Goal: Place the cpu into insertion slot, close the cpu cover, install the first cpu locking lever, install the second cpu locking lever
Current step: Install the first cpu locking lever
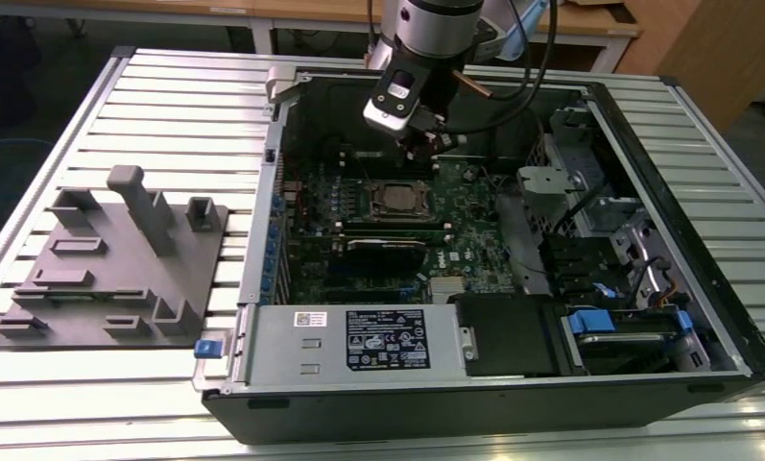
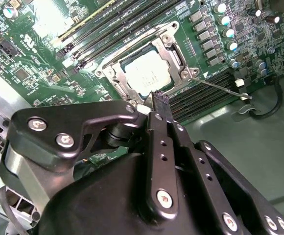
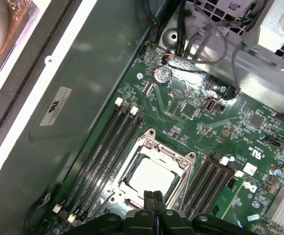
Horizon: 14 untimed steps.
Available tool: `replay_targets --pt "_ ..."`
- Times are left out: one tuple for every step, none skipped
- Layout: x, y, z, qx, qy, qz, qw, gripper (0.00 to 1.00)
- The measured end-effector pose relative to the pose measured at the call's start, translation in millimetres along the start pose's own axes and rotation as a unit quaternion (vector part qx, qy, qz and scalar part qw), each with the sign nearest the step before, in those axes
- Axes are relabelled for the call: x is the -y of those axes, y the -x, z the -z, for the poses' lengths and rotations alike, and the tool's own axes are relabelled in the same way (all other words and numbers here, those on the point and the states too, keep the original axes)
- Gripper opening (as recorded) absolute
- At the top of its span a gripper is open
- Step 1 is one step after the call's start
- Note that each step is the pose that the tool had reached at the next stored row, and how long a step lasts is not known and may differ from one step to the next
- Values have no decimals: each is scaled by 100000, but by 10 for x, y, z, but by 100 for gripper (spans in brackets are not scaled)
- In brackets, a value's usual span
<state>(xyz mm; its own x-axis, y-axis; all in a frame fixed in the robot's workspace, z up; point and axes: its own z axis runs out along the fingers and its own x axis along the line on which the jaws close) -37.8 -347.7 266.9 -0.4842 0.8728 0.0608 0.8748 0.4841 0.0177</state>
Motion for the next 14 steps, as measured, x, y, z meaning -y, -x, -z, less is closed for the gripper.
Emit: replay_targets --pt "0 0 0 0 -1 14 100000 11" --pt "0 0 0 0 2 23 100000 11" --pt "0 0 0 -1 1 24 100000 11" --pt "0 0 0 0 0 24 100000 11" --pt "0 0 0 -2 3 26 100000 11" --pt "0 0 0 -3 3 27 100000 11" --pt "0 0 0 -1 0 32 100000 11" --pt "0 0 0 -1 2 34 100000 11" --pt "0 0 0 0 -3 42 100000 11" --pt "0 0 0 -3 -1 56 100000 11" --pt "0 0 0 -4 -1 84 100000 11" --pt "0 0 0 -3 -6 137 100000 11" --pt "0 0 0 -4 -13 237 100000 11" --pt "0 0 0 -8 -21 365 99999 11"
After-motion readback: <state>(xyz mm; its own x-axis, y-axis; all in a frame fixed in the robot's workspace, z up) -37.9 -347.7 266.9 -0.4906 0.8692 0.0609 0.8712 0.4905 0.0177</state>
